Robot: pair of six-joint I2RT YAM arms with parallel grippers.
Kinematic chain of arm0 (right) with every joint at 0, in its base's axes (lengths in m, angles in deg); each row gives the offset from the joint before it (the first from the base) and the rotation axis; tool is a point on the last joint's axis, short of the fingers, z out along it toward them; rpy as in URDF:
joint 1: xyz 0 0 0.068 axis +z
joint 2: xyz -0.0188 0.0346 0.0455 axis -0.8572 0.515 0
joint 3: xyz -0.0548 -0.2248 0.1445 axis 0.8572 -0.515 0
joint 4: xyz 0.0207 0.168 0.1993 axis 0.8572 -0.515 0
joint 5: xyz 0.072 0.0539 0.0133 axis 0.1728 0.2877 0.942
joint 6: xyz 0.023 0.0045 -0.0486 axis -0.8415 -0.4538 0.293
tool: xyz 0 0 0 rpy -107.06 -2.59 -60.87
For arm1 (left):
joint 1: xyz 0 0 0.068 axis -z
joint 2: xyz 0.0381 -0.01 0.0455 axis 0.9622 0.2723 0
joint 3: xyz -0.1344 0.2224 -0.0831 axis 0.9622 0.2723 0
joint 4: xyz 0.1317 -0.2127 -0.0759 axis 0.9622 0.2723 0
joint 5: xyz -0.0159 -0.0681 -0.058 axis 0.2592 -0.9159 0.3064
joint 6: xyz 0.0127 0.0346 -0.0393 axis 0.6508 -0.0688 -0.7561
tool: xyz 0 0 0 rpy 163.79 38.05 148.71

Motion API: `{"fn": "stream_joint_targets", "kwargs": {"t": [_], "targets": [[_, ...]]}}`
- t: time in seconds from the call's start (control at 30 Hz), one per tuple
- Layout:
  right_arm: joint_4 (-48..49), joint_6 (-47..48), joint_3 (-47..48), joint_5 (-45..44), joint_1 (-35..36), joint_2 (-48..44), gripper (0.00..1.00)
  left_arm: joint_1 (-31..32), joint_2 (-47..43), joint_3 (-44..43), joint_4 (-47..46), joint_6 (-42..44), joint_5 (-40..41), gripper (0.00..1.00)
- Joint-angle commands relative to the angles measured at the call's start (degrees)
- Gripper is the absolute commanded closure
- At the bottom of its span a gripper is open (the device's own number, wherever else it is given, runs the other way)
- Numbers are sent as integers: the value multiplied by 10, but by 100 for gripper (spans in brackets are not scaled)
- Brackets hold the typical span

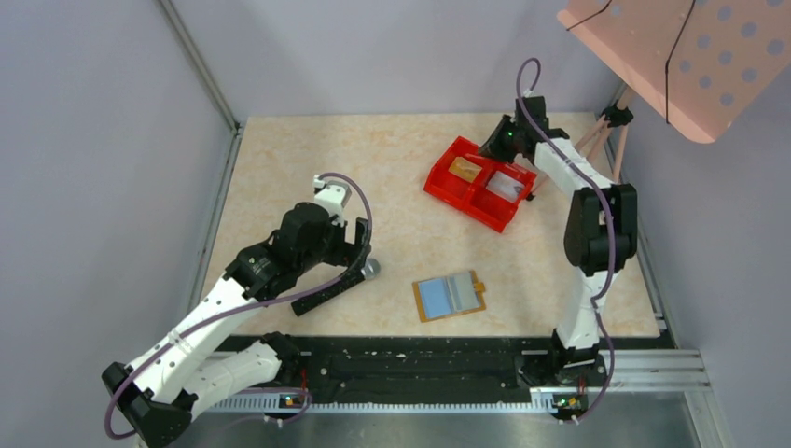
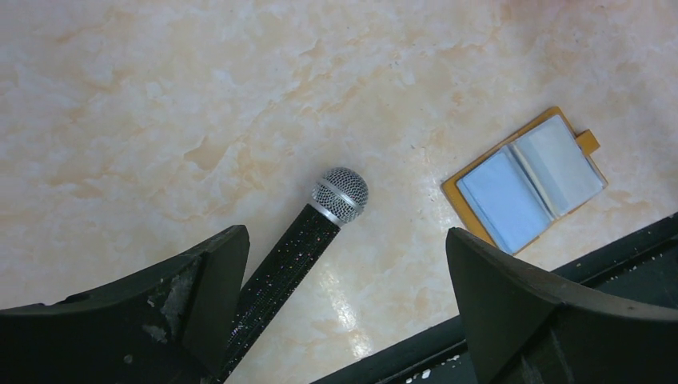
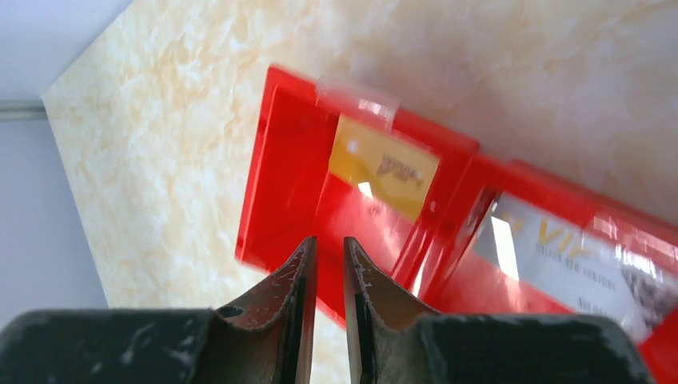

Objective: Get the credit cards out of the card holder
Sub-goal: Place the credit card in the storage box, then remove the credit card from the card holder.

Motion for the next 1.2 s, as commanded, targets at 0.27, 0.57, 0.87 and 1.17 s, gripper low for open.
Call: {"fn": "stream_joint_targets", "kwargs": {"t": [0.27, 0.57, 0.87, 1.17], "targets": [[85, 90, -271, -4, 121, -271, 78, 0, 21, -14, -11, -35, -48, 11], [154, 56, -525, 4, 197, -446, 72, 6, 77, 31, -144, -128, -252, 30], [174, 15, -702, 8, 223, -592, 69, 60, 203, 51, -254, -191, -282, 44], [175, -4, -783, 7, 224, -680, 67, 99, 321, 91, -348, -214, -273, 68]]}}
